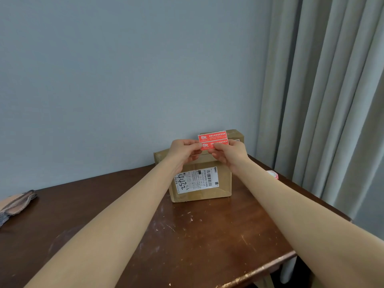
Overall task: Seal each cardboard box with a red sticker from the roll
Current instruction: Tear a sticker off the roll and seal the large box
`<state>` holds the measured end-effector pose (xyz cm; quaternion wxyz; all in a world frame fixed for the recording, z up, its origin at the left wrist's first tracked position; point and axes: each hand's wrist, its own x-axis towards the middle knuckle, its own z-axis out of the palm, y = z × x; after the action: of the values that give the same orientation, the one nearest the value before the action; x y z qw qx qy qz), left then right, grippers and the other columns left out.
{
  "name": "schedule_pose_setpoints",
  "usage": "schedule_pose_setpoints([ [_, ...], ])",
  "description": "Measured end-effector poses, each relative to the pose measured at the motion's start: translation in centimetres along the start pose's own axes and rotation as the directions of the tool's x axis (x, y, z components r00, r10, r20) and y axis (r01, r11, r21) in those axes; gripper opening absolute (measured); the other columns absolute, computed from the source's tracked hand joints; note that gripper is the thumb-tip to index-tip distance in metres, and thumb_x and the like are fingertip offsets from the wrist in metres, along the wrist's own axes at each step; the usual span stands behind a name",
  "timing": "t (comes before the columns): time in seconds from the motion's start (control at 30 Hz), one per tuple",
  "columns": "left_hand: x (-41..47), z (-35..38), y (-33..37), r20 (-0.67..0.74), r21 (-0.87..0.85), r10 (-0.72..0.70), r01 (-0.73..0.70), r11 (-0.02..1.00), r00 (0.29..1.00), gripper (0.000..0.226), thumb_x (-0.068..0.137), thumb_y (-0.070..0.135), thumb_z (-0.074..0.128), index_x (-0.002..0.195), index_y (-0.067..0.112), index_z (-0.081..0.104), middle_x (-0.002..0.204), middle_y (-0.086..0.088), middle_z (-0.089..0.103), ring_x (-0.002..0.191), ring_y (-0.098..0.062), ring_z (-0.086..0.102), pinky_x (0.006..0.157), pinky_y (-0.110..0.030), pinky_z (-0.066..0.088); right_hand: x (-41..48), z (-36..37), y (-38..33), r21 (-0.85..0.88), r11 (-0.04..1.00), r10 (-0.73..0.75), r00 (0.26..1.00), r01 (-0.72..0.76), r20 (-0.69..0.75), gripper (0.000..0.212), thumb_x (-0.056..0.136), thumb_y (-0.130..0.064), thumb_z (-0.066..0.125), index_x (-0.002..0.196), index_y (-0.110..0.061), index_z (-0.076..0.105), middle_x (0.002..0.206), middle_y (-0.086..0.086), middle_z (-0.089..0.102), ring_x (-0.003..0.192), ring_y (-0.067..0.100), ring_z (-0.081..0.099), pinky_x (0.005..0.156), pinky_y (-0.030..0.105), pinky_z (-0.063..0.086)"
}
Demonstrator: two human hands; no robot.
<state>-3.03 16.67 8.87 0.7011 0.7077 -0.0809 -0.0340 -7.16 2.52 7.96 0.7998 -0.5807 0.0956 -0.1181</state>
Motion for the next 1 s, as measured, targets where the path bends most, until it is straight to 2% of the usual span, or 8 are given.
schedule_pose_setpoints([
  [0.07, -0.1, 0.0, 0.0, -0.013, 0.006, 0.002, -0.002, 1.0, 1.0, 0.004, 0.085, 0.005, 0.068, 0.088, 0.008, 0.066, 0.082, -0.007, 0.068, 0.072, -0.014, 0.064, 0.07, -0.026, 0.056, 0.0, 0.1, 0.0, -0.219, 0.972, -0.102, 0.992, 0.084, -0.074, 0.04, 0.087, -0.011, 0.069, 0.122, -0.003, 0.053, 0.093, 0.004, 0.067, 0.068, 0.01, 0.066, 0.061, 0.02, 0.053],
  [0.13, -0.2, 0.0, 0.0, -0.026, 0.022, 0.007, -0.006, 1.0, 1.0, 0.004, 0.085, 0.005, 0.068, 0.085, 0.009, 0.066, 0.081, -0.007, 0.068, 0.072, -0.014, 0.064, 0.07, -0.027, 0.056, -0.2, 0.0, -0.3, -0.486, 0.858, -0.267, 0.953, 0.167, -0.143, 0.049, 0.083, -0.022, 0.073, 0.125, -0.014, 0.05, 0.106, -0.001, 0.059, 0.084, 0.012, 0.06, 0.071, 0.025, 0.047],
  [0.2, -0.4, 0.0, 0.0, -0.028, 0.027, 0.012, -0.012, 1.0, 1.0, 0.006, 0.085, 0.004, 0.068, 0.081, 0.009, 0.066, 0.079, -0.007, 0.067, 0.07, -0.015, 0.062, 0.071, -0.027, 0.056, -0.6, -0.1, -0.5, -0.713, 0.664, -0.418, 0.902, 0.223, -0.107, 0.039, 0.083, -0.032, 0.071, 0.117, -0.023, 0.055, 0.115, -0.003, 0.055, 0.093, 0.015, 0.057, 0.072, 0.029, 0.042],
  [0.27, -0.6, 0.1, 0.1, -0.022, 0.028, 0.02, -0.02, 0.999, 1.0, 0.008, 0.085, 0.003, 0.068, 0.079, 0.009, 0.067, 0.075, -0.007, 0.066, 0.067, -0.014, 0.061, 0.07, -0.027, 0.055, -0.9, 0.0, -0.6, -0.843, 0.454, -0.504, 0.863, 0.288, 0.023, 0.021, 0.086, -0.035, 0.066, 0.105, -0.026, 0.064, 0.116, -0.003, 0.053, 0.09, 0.014, 0.055, 0.067, 0.027, 0.038],
  [0.33, -0.7, 0.2, 0.1, -0.009, 0.041, 0.03, -0.03, 0.999, 1.0, 0.008, 0.084, 0.003, 0.068, 0.081, 0.01, 0.068, 0.074, -0.007, 0.066, 0.065, -0.014, 0.061, 0.067, -0.026, 0.054, -1.2, 0.3, -0.5, -0.876, 0.326, -0.538, 0.832, 0.356, 0.138, 0.017, 0.089, -0.035, 0.063, 0.101, -0.025, 0.069, 0.111, -0.002, 0.053, 0.093, 0.014, 0.054, 0.065, 0.026, 0.036],
  [0.43, -1.0, 0.4, 0.1, 0.011, 0.064, 0.038, -0.039, 0.997, 0.999, 0.008, 0.084, 0.002, 0.068, 0.084, 0.01, 0.069, 0.076, -0.006, 0.067, 0.068, -0.012, 0.063, 0.063, -0.022, 0.055, -1.3, 0.7, -0.2, -0.887, 0.226, -0.577, 0.789, 0.403, 0.212, 0.017, 0.09, -0.033, 0.062, 0.101, -0.024, 0.071, 0.106, -0.001, 0.052, 0.098, 0.017, 0.053, 0.065, 0.028, 0.039],
  [0.8, -1.6, 0.4, 0.4, 0.028, 0.098, 0.05, -0.052, 0.994, 0.998, 0.013, 0.084, 0.0, 0.066, 0.082, 0.011, 0.071, 0.078, -0.006, 0.069, 0.073, -0.013, 0.064, 0.065, -0.023, 0.054, -1.2, 0.9, 0.0, -0.894, 0.14, -0.603, 0.753, 0.425, 0.264, 0.02, 0.092, -0.032, 0.06, 0.103, -0.021, 0.072, 0.106, 0.001, 0.056, 0.104, 0.018, 0.051, 0.066, 0.03, 0.039],
  [1.0, -1.7, 0.6, 0.6, 0.026, 0.136, 0.055, -0.058, 0.989, 0.998, 0.011, 0.082, -0.001, 0.067, 0.088, 0.007, 0.072, 0.077, -0.006, 0.069, 0.071, -0.012, 0.064, 0.066, -0.021, 0.055, -1.1, 0.5, 0.0, -0.898, 0.01, -0.629, 0.701, 0.44, 0.337, 0.021, 0.093, -0.03, 0.057, 0.103, -0.018, 0.072, 0.105, 0.003, 0.058, 0.101, 0.02, 0.052, 0.064, 0.03, 0.036],
])
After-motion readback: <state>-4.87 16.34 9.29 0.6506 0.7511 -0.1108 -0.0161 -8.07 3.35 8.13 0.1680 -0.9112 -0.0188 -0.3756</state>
